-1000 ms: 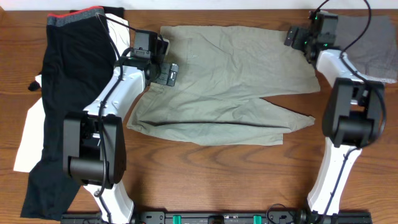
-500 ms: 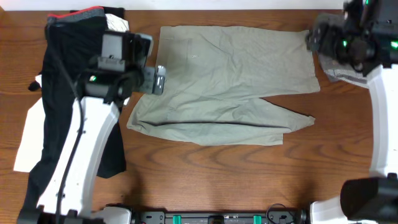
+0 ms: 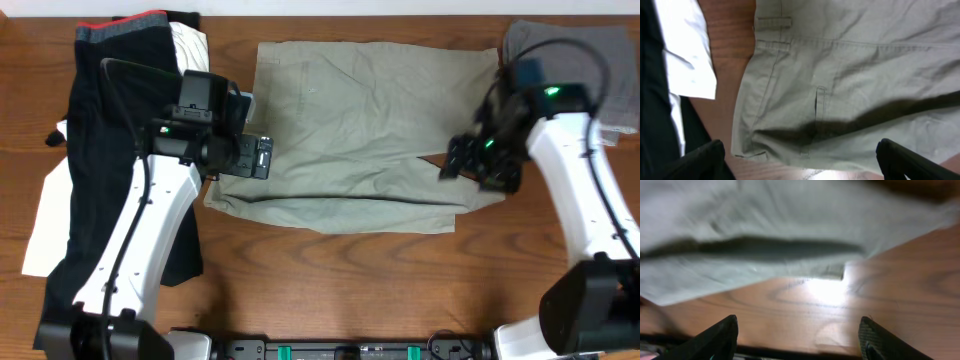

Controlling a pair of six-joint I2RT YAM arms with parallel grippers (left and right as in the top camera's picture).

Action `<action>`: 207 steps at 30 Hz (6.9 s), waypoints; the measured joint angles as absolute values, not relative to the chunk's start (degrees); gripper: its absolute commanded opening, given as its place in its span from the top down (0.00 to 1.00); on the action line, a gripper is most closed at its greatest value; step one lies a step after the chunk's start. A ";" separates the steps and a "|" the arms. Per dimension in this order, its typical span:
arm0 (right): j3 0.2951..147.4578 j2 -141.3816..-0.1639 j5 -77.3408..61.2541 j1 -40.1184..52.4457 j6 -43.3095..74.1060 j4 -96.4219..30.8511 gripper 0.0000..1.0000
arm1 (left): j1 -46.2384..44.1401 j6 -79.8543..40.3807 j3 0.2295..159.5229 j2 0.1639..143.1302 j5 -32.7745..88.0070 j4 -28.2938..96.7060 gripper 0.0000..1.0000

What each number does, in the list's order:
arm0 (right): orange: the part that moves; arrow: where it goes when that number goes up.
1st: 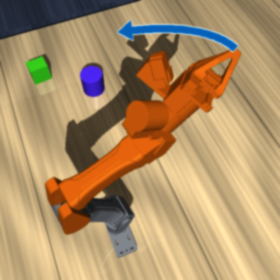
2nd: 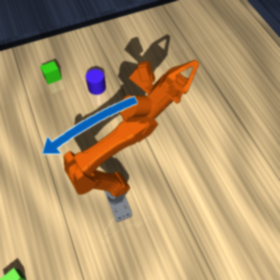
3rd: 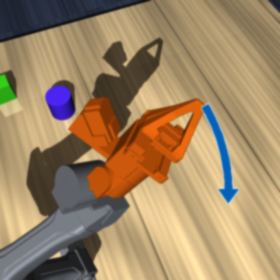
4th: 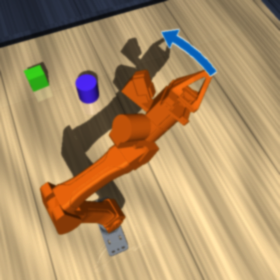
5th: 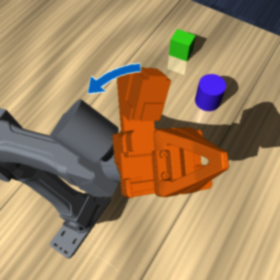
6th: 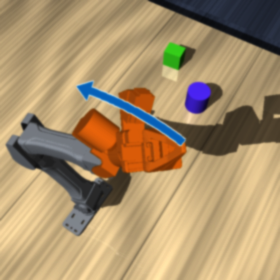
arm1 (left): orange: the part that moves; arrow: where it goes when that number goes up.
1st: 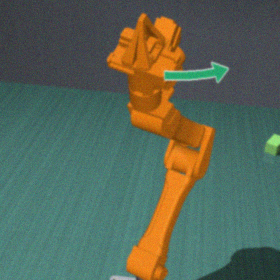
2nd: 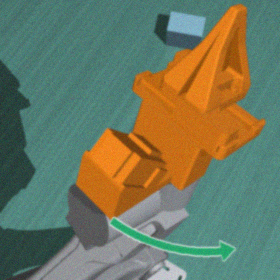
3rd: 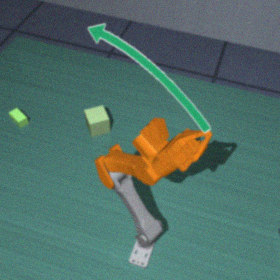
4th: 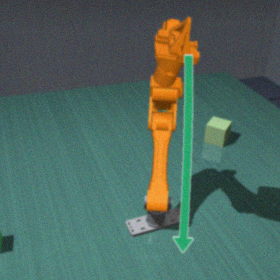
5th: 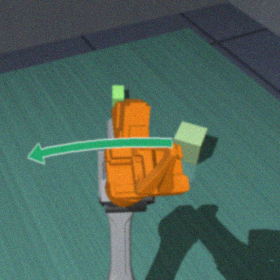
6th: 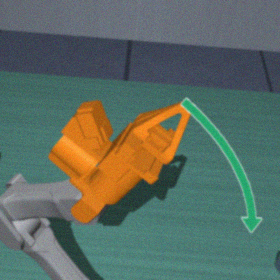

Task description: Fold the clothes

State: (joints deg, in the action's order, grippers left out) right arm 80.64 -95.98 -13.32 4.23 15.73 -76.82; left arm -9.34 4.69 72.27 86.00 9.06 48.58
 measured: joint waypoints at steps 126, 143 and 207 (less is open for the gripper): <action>61.56 -96.90 -16.86 2.44 18.90 -24.12 0.99 | -9.34 6.02 71.70 95.18 9.02 40.86 0.02; 61.95 -111.70 -20.58 13.43 17.30 -15.18 0.98 | -9.34 6.02 71.70 95.18 8.62 39.79 0.02; 94.26 -102.21 0.47 10.17 26.96 -80.64 0.36 | -9.34 -35.62 49.78 90.65 8.64 29.47 0.08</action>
